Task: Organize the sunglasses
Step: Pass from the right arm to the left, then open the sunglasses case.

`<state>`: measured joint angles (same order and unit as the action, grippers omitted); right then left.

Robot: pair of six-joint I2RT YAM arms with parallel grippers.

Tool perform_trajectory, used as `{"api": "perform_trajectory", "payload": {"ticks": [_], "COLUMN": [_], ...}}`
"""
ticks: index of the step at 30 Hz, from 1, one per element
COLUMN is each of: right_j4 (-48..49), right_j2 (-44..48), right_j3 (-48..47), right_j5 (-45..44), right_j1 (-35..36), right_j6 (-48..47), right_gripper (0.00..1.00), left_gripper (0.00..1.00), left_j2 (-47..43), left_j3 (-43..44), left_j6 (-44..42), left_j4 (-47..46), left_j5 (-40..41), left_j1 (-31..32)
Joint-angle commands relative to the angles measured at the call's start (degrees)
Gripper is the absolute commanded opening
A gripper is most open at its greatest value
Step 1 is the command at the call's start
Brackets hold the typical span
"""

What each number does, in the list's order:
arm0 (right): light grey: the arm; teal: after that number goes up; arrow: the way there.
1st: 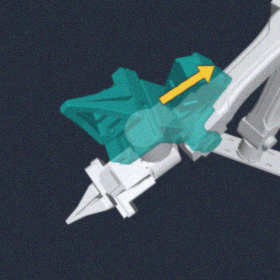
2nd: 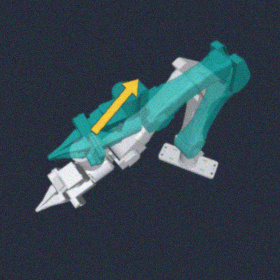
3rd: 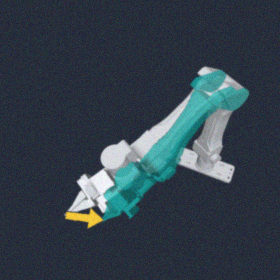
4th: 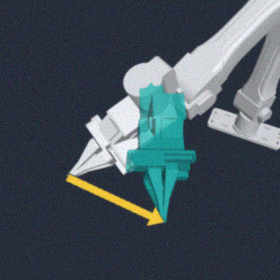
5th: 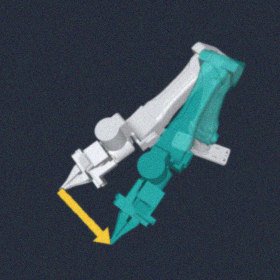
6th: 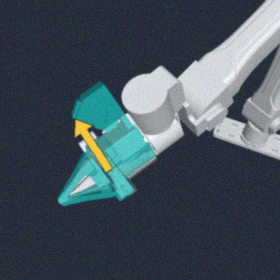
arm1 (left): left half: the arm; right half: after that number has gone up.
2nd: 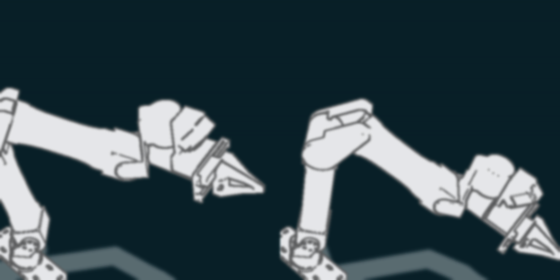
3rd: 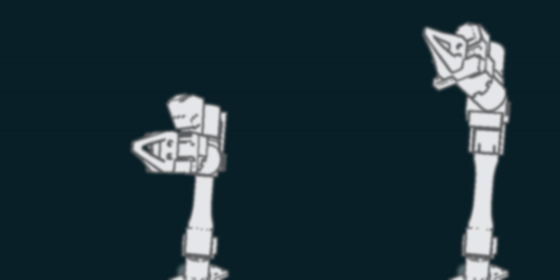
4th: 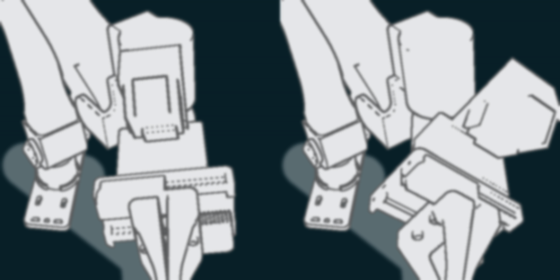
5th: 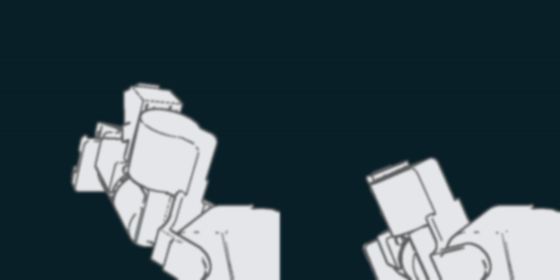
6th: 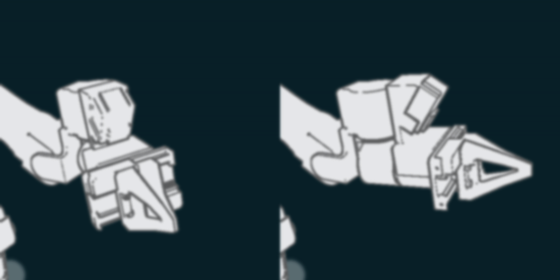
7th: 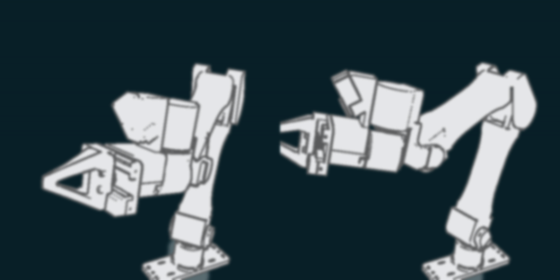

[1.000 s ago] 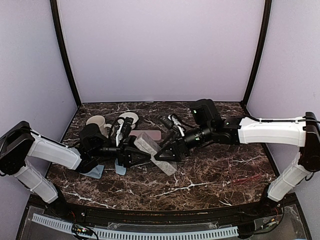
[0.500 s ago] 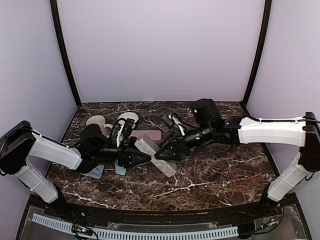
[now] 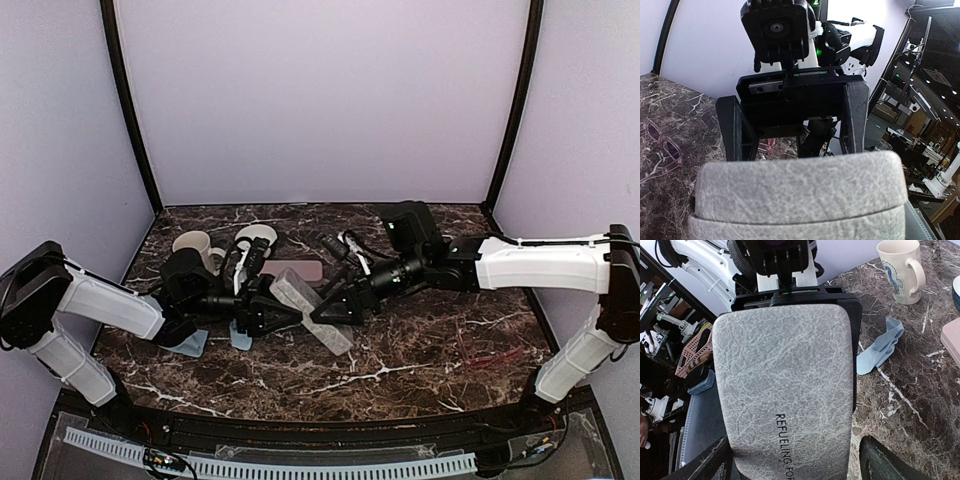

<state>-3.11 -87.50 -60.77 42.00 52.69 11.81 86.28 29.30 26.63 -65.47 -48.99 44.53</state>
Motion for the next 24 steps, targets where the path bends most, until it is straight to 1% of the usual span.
{"api": "perform_trajectory", "payload": {"ticks": [1,6,14,17,24], "right_j4": [1.04,1.01,0.54,0.33,0.62], "right_j2": [-0.2,-0.57,-1.22,-1.35,-1.35], "right_j3": [0.83,0.67,0.45,0.02,-0.18], "right_j5": [1.04,0.59,-0.93,-1.07,-1.67], "right_j1": [-0.31,-0.3,-0.06,0.16,0.03], "right_j6": [-1.47,-1.53,-1.97,-2.14,-1.69], "right_gripper": [0.87,0.84,0.84,0.82,0.7], "left_gripper": [0.0,0.0,0.0,0.0,0.0], "left_j2": [0.09,0.28,0.29,0.29,-0.29], "left_j3": [0.28,0.29,0.36,0.4,0.38], "left_j6": [0.86,1.05,1.32,1.32,0.51], "left_j4": [-3.77,-3.96,-3.92,-3.87,-2.78], "left_j5": [-1.12,-1.12,-1.11,-1.29,-1.73], "left_j1": [0.2,0.2,0.2,0.2,0.2]}}
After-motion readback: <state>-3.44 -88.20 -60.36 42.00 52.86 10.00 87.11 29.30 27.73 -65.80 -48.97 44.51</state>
